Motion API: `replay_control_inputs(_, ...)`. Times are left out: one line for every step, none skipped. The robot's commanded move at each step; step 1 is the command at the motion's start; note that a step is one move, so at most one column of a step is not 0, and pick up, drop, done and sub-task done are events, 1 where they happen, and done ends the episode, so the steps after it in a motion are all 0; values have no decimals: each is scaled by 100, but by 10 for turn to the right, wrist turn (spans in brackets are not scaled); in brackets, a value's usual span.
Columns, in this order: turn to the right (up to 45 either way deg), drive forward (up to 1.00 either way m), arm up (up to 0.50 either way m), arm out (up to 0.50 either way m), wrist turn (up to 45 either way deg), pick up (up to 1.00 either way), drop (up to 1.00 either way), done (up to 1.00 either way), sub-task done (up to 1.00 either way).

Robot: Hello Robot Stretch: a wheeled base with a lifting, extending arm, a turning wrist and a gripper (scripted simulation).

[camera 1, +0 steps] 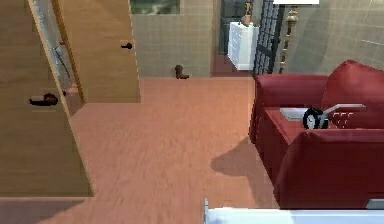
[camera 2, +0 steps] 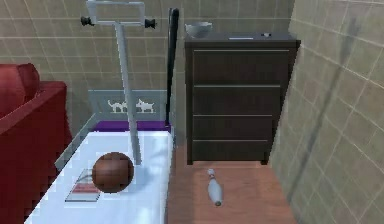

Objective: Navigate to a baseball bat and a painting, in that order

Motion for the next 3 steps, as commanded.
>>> replay_control_inputs(450,0,0,0,0,0,0,0,0)
replay_control_inputs(450,0,0,0,0,0,0,0,0)
replay_control_inputs(90,0,0,0,0,0,0,0,0)
